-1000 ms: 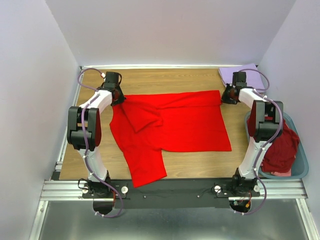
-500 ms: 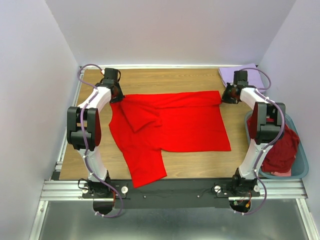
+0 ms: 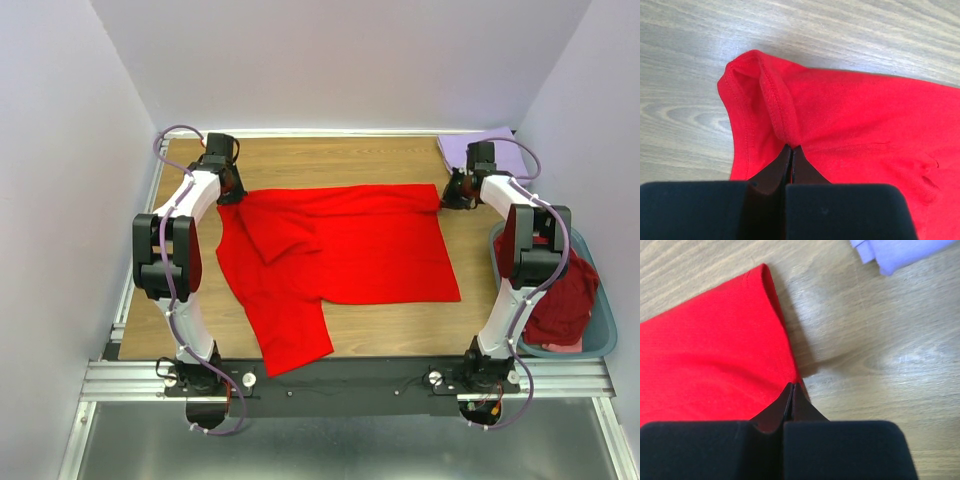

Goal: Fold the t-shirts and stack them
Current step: Fold the tshirt

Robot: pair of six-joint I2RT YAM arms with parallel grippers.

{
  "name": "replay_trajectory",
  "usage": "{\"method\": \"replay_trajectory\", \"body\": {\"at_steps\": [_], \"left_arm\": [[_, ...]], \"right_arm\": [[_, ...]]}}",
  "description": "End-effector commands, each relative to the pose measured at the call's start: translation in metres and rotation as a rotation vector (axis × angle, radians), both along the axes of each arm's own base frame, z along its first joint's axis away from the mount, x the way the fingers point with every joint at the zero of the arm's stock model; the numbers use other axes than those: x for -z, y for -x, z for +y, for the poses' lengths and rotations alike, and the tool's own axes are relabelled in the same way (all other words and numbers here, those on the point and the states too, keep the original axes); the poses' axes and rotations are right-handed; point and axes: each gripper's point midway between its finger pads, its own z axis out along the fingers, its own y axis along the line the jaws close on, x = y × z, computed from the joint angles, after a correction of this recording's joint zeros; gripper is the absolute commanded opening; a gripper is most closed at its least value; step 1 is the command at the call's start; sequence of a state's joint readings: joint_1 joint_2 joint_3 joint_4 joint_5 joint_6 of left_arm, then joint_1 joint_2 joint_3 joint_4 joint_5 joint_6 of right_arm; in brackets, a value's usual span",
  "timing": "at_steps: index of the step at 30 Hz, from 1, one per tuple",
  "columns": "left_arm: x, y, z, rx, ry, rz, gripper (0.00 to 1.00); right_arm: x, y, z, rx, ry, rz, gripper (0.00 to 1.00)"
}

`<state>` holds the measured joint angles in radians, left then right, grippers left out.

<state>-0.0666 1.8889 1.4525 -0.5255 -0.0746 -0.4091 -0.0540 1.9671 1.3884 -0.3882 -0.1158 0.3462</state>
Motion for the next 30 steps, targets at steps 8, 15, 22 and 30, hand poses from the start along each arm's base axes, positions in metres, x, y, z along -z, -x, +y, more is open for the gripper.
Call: {"method": "replay_trajectory", "body": {"at_steps": [8, 15, 22, 30], "left_arm": [[-0.007, -0.008, 0.007, 0.014, -0.002, -0.007, 0.02], [-0.020, -0.011, 0.007, 0.001, 0.006, -0.045, 0.04], [-0.015, -0.003, 0.019, -0.005, -0.015, -0.010, 0.04], [0.014, 0.005, 0.030, -0.017, -0.032, 0.052, 0.03]], "right_arm": [[-0.043, -0.018, 0.005, -0.033, -0.033, -0.077, 0.00], [-0.046, -0.017, 0.017, -0.075, -0.083, -0.075, 0.00], [-0.040, -0.010, 0.020, -0.081, -0.108, -0.046, 0.01], [-0.012, 0.002, 0.006, -0.033, -0.078, 0.024, 0.00]]}}
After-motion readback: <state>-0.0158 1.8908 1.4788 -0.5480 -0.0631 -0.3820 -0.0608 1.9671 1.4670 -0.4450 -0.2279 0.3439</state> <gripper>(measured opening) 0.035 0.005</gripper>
